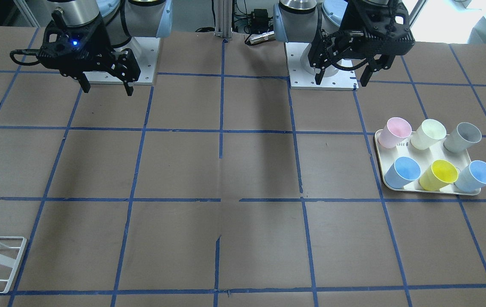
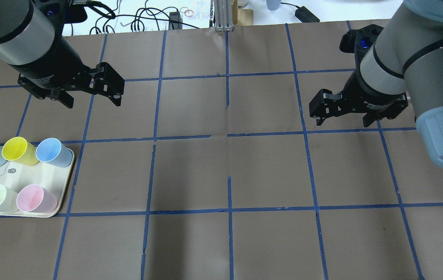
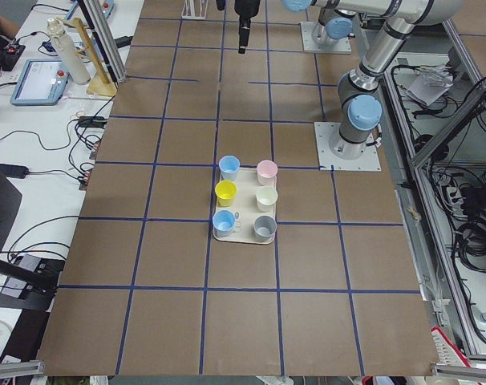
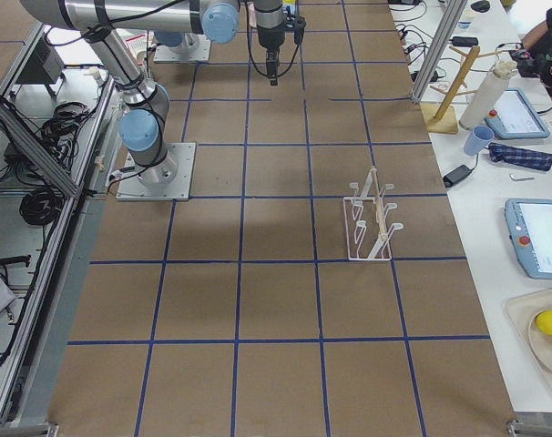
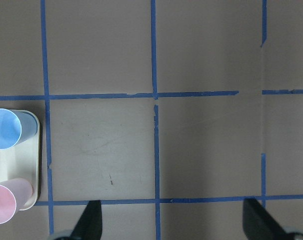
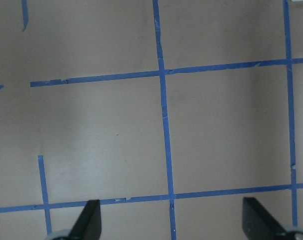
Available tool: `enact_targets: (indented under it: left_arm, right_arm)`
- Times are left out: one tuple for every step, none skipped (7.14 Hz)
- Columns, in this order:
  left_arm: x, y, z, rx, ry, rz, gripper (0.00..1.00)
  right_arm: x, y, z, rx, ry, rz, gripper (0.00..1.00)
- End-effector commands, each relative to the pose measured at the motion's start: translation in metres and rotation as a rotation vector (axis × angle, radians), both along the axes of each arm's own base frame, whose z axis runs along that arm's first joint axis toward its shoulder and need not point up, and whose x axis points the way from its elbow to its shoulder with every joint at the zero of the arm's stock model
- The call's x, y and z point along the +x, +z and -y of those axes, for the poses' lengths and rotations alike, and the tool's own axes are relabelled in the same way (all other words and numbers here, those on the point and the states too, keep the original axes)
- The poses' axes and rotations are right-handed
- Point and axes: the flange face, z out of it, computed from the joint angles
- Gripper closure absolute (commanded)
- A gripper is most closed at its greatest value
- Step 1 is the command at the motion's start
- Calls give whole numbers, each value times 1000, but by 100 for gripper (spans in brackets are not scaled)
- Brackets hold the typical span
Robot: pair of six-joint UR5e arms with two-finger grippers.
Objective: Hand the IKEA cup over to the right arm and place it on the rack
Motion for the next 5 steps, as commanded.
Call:
enact_targets:
  left_arm:
    - [0,-2,-1,4,0,2,0]
    - [0,-4,-1,7,0,2,0]
    - [0,-4,-2,7,-3,5,0]
    - [2,-6,-5,13,-10,3,0]
    - [3,-6,-7,13,-8,2,0]
  right_arm:
    - [0,0,0,1,1,-2,0]
    - [0,0,0,1,5,-3,0]
    - [0,0,0,1,7,-3,0]
    - [0,0,0,1,8,-3,0]
    - [0,0,0,1,8,-3,0]
